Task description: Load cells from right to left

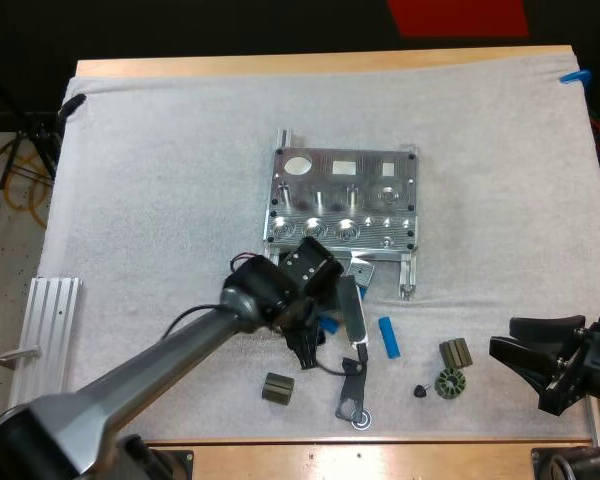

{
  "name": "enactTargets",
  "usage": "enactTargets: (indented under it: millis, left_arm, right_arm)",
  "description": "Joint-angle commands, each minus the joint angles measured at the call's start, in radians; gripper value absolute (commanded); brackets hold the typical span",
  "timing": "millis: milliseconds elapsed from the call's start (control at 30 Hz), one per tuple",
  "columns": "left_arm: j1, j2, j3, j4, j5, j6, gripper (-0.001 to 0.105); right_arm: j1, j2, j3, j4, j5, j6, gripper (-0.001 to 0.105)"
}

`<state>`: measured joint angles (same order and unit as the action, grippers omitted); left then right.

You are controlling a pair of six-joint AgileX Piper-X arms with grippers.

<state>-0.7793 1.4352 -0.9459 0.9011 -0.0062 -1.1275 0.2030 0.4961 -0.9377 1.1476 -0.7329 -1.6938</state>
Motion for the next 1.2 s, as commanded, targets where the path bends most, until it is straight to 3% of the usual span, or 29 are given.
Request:
enactTargets:
  millis: [0,133,233,433,533,633,767,900,1167]
  left_arm:
    - [-0.001,-0.018,-0.003,-0.021,0.006,0.097,0.057]
    - [-0.001,-0.020,0.000,-0.023,0.006,0.316,0.057]
    - [-0.001,-0.020,0.000,-0.023,0.006,0.418,0.057]
    - [0.025,-0.018,0.028,-0.068,0.006,0.521,0.057]
    - [0.057,-0.018,0.060,-0.075,0.006,0.665,0.057]
    - [0.090,-0.018,0.079,-0.074,0.006,0.745,0.057]
    - [0.103,-0.018,0.079,-0.100,0.042,0.746,0.057]
    - [0.103,-0.018,0.079,-0.135,0.132,0.746,0.057]
    - [0.105,0.030,0.079,-0.161,0.123,0.746,0.055]
  right_arm:
    - [0.001,0.000,-0.009,-0.007,-0.003,-0.016,0.047]
    - [0.001,0.000,-0.009,-0.007,-0.003,-0.016,0.047]
    - [0.001,0.000,-0.009,-0.007,-0.003,-0.016,0.047]
    - [0.001,0.000,-0.009,-0.007,-0.003,-0.016,0.047]
    - [0.001,0.000,-0.009,-0.007,-0.003,-0.016,0.047]
    - [0.001,0.000,-0.009,-0.007,-0.003,-0.016,0.047]
    - [0.001,0.000,-0.009,-0.007,-0.003,-0.016,0.047]
    - [0.001,0.000,-0.009,-0.007,-0.003,-0.016,0.047]
    - [0.001,0.000,-0.009,-0.007,-0.003,-0.016,0.047]
